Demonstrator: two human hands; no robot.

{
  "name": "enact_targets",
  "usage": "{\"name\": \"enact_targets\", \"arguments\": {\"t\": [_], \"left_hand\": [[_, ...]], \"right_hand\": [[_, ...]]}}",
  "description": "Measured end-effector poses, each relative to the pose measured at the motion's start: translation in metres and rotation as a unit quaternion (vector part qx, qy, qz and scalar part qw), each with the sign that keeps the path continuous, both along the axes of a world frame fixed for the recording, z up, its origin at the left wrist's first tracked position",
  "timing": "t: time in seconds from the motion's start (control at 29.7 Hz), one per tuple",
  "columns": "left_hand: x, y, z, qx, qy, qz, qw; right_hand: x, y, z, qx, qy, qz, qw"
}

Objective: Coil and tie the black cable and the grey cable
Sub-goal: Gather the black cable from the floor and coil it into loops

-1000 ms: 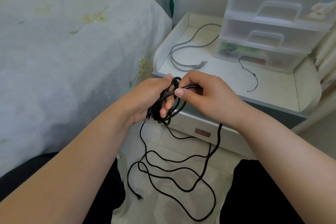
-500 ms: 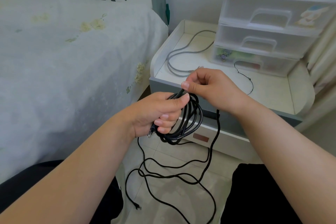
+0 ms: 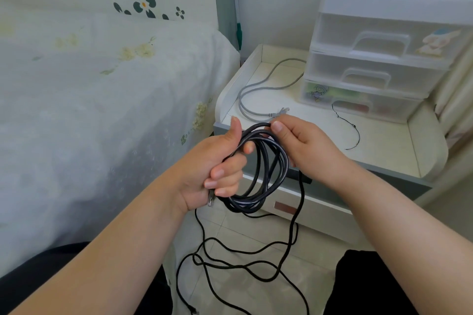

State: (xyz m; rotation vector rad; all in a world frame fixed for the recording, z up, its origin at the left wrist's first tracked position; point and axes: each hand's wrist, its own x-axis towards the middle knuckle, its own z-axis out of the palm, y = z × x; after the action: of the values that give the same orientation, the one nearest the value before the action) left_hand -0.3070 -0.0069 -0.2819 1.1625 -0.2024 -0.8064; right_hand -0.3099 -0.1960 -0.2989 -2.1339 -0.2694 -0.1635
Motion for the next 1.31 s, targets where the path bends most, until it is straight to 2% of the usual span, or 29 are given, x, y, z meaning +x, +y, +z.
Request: {"name": "enact_targets", "arguments": {"t": [0.07,0.2,0.34,0.47,0.67,0.74,0.84,1.04,1.31], "left_hand": [[0.001,0.002,0.001,-0.007,0.013,0.02,1.0],[0.005,0.007,0.004,-0.05,0.044,0.072,0.995],[0.006,0.005,0.001,-0.118,0.084,0.155,0.977],[0.015,0.008,0.001,-0.195,0.132,0.268,0.934],[0.03,0.016,-0.001,-0.235,0.181,0.416,0.86],[0.036,0.023,0.001,-0.237,0.175,0.467,0.834],[0.04,0.029,0.003,-0.204,0.142,0.528,0.812],[0.033,0.013,-0.004,-0.086,0.036,0.541,0.836],[0.024,-0.001,-0.004,0.026,-0.087,0.472,0.877]], "right_hand": [[-0.001,0.001,-0.003,-0.02,-0.003,-0.017,1.0],[-0.002,0.005,-0.015,-0.026,0.048,-0.037,0.998],[-0.008,0.022,-0.022,0.029,0.124,-0.011,0.992],[-0.016,0.034,-0.031,0.001,0.221,0.014,0.975],[-0.029,0.046,-0.032,-0.03,0.292,0.042,0.955],[-0.038,0.05,-0.031,-0.08,0.29,0.057,0.952],[-0.05,0.054,-0.033,-0.211,0.22,0.07,0.95],[-0.056,0.059,-0.024,-0.367,0.142,0.104,0.913],[-0.046,0.053,-0.005,-0.388,0.017,0.111,0.915]]}}
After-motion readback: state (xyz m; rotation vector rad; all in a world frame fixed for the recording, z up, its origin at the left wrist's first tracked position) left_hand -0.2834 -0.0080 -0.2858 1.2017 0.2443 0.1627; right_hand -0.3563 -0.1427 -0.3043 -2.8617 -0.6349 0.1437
